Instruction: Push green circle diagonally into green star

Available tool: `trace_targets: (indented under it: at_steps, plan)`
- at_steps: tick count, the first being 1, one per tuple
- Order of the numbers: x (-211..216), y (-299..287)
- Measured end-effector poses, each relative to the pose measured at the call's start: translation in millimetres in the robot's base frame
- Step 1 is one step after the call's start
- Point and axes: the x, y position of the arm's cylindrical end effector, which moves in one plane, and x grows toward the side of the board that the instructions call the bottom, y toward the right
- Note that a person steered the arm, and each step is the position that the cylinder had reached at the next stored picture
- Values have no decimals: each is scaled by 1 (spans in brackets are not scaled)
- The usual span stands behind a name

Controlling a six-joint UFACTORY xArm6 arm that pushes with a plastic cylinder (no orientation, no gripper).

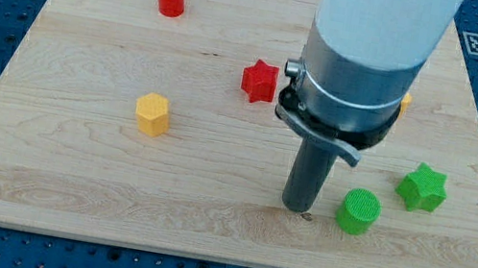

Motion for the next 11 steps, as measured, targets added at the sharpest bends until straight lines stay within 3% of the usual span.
trace_targets:
  at_steps: [1,4,6,8,11]
  plan:
    - [22,0]
    - [27,65]
    - [18,34]
    - [7,62]
    - [-13,49]
